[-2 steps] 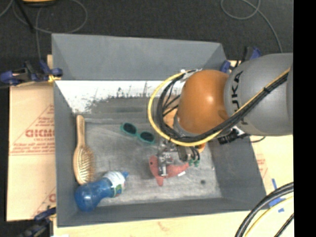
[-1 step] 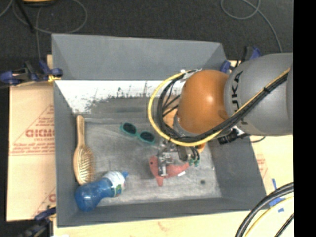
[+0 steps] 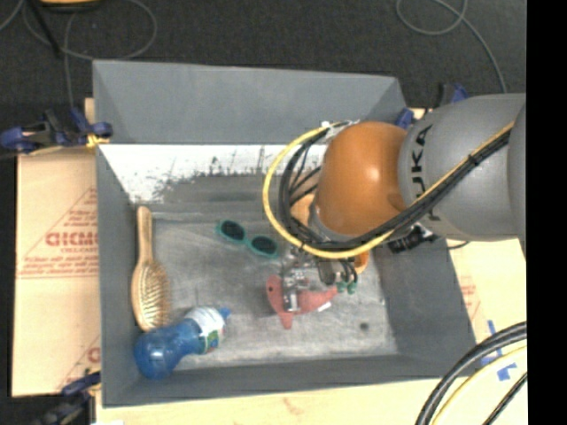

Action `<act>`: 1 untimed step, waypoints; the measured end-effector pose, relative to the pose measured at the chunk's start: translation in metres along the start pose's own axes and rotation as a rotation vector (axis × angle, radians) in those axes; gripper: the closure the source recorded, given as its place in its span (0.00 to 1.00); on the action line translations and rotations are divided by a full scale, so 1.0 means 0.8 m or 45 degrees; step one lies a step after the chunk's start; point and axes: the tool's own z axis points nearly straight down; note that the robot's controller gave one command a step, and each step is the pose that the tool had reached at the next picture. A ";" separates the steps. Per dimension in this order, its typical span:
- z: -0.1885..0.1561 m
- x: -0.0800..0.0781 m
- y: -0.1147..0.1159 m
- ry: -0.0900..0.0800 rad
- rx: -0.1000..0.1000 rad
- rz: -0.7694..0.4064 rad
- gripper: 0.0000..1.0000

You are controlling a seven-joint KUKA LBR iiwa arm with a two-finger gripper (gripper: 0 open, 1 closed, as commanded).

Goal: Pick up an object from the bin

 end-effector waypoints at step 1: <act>-0.056 0.009 -0.006 0.013 0.002 0.005 1.00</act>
Offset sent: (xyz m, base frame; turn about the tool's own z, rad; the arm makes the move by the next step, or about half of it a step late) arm 0.0050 -0.0086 0.0096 -0.0196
